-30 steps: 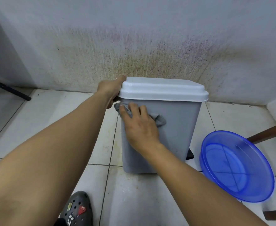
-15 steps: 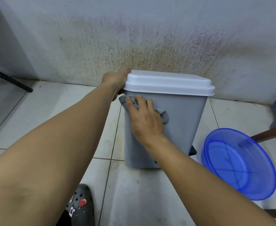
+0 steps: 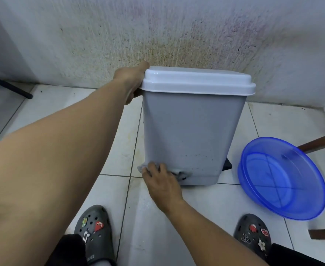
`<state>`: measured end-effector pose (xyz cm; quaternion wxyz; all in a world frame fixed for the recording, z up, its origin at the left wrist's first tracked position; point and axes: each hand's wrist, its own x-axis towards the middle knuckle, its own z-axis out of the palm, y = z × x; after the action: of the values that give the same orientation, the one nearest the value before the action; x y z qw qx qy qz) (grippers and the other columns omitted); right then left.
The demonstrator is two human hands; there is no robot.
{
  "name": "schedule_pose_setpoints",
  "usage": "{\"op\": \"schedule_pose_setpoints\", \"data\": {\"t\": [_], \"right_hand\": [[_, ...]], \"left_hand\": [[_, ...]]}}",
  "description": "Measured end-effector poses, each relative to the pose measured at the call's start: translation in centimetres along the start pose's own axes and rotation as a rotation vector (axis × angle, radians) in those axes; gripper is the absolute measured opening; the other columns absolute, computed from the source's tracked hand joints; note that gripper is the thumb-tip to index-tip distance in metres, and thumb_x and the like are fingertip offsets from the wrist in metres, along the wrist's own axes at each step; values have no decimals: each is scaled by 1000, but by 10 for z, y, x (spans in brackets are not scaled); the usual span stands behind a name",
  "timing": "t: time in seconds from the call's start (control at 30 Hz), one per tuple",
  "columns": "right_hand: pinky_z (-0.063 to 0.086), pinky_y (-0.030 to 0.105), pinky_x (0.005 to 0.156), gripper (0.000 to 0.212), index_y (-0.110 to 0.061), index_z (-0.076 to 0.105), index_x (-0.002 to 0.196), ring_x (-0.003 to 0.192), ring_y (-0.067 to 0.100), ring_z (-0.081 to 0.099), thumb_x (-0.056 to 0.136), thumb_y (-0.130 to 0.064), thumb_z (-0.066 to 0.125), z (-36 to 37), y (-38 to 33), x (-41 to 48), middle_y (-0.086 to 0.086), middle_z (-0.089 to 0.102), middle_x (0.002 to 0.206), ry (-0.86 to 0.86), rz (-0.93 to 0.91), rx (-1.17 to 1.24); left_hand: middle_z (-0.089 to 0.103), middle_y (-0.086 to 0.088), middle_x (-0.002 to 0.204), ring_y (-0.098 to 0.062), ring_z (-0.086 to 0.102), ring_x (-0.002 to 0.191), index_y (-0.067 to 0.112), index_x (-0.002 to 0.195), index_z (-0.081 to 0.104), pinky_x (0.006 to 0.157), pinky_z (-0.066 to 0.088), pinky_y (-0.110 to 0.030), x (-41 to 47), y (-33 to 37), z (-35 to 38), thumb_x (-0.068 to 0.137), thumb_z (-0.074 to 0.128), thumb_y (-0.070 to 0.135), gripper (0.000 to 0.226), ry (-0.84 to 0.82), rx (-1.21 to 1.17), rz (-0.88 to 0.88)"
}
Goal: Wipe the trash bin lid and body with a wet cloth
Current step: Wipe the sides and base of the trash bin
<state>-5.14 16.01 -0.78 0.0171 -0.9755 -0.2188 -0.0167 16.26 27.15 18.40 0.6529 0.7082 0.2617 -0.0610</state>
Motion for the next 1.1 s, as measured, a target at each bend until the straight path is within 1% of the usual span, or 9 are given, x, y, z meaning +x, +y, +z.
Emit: {"op": "schedule_pose_setpoints", "data": {"t": [0.07,0.17,0.3,0.43,0.57,0.73,0.87,0.97,1.1], "right_hand": [[50,33,51,43,-17,61,116,86,26,53,75,-9,71,2,3,-3,7,54,109,16,-8,21],[46,32,49,49,-18,62,119,84,26,53,73,-3,70,-17,9,13,7,57,106,144,26,50],[50,36,51,54,-18,56,126,91,32,52,77,2,65,-42,12,33,12,56,121,232,123,142],[48,32,43,55,-25,58,116,81,30,50,68,0,71,-17,4,9,10,51,114,113,96,90],[49,30,41,65,-30,56,115,82,29,51,63,3,76,14,12,-25,10,50,109,-4,176,136],[52,33,51,51,-30,55,118,97,26,51,78,-1,69,27,47,-54,3,43,106,82,456,317],[57,36,66,39,-30,56,111,103,25,55,81,-8,67,26,80,-69,0,43,113,280,712,515],[54,30,76,35,-28,49,106,100,23,58,84,-9,70,24,106,-76,-2,45,118,401,969,652],[55,38,80,30,-29,49,100,93,25,62,83,-13,68,17,122,-72,1,60,107,483,1409,973]], "left_hand": [[70,2,95,-13,71,78,17,106,67,51,58,-21,1,-1,-1,88,73,46,35,15,12,-3],[71,3,95,-13,72,79,18,103,67,55,61,-23,4,-2,-1,85,74,50,37,25,25,-2],[70,3,93,-13,71,79,20,96,65,52,60,-22,4,-2,0,86,74,50,34,28,16,-4],[70,4,94,-11,71,77,20,97,66,49,55,-19,6,-2,0,87,75,51,34,27,21,-2],[74,5,95,-12,73,75,21,106,71,58,62,-24,10,-2,-1,82,75,53,41,24,46,-20],[71,5,92,-13,71,70,22,104,70,67,65,-29,16,-4,-2,78,76,57,44,19,72,-16],[72,5,91,-14,72,69,22,104,71,69,65,-30,16,-5,-2,76,76,58,45,23,68,-23],[73,5,91,-13,72,70,22,105,71,66,65,-28,18,-5,-2,76,77,58,47,29,57,-16],[70,5,85,-12,70,63,22,99,68,68,64,-27,19,-7,-1,74,77,59,45,44,54,-14]]}}
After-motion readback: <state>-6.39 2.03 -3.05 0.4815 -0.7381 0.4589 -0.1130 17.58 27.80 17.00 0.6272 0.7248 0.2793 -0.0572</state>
